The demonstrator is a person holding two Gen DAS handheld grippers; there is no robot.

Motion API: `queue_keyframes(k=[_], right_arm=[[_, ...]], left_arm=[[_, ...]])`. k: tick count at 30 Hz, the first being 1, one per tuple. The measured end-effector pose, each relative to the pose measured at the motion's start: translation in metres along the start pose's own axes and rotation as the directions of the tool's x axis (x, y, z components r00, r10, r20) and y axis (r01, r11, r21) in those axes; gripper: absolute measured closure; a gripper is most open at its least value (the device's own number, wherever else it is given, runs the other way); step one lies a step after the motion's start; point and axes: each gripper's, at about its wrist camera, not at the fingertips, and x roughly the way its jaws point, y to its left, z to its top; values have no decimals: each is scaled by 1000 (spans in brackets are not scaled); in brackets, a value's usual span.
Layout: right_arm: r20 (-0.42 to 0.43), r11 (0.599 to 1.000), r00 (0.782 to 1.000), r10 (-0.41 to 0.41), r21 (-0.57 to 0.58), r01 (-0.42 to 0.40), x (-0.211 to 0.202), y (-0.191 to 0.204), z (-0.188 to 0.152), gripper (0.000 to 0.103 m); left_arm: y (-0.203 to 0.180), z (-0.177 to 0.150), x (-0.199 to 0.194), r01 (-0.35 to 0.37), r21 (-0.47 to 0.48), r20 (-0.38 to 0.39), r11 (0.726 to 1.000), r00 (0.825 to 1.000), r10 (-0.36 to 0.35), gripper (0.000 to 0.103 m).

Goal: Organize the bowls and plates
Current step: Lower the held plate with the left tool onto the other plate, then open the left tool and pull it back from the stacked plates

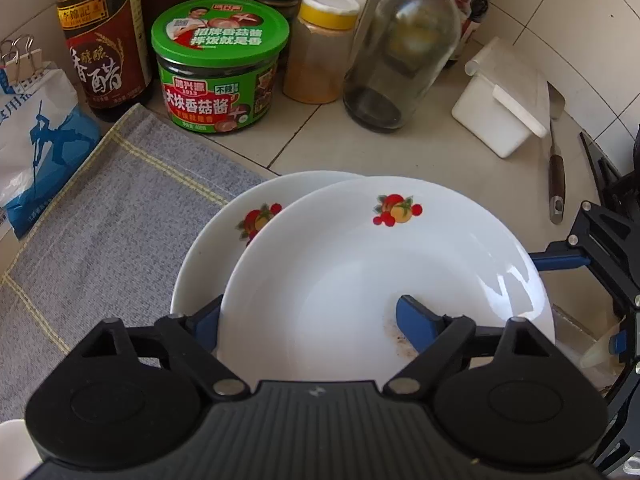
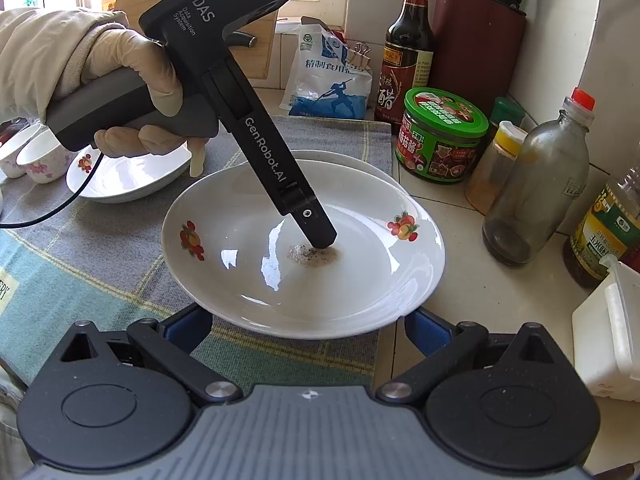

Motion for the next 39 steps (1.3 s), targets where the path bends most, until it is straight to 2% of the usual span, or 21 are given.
queue_keyframes(k=[12, 28, 32, 35, 39], right_arm=[[23, 1000, 1000, 14, 20, -14, -5, -2, -2, 0], [27, 1000, 1000, -6, 3, 6, -3, 1, 1, 0], [9, 999, 999, -36, 0, 36, -3, 4, 2, 0], [1, 999, 999, -44, 0, 44, -5, 8, 2, 0], [8, 999, 999, -50, 2, 50, -10, 14, 4, 0]], left_arm=[[3, 1, -5, -9, -1, -10, 1000, 1000, 9, 16], [12, -11, -26, -24, -26, 53, 999, 998, 25, 14], [10, -18, -35, -54, -29, 100, 998, 993, 57, 14], [8, -25, -47, -28, -34, 139, 999, 990, 33, 14], [0, -40, -66, -54, -28, 211, 998, 976, 59, 14]])
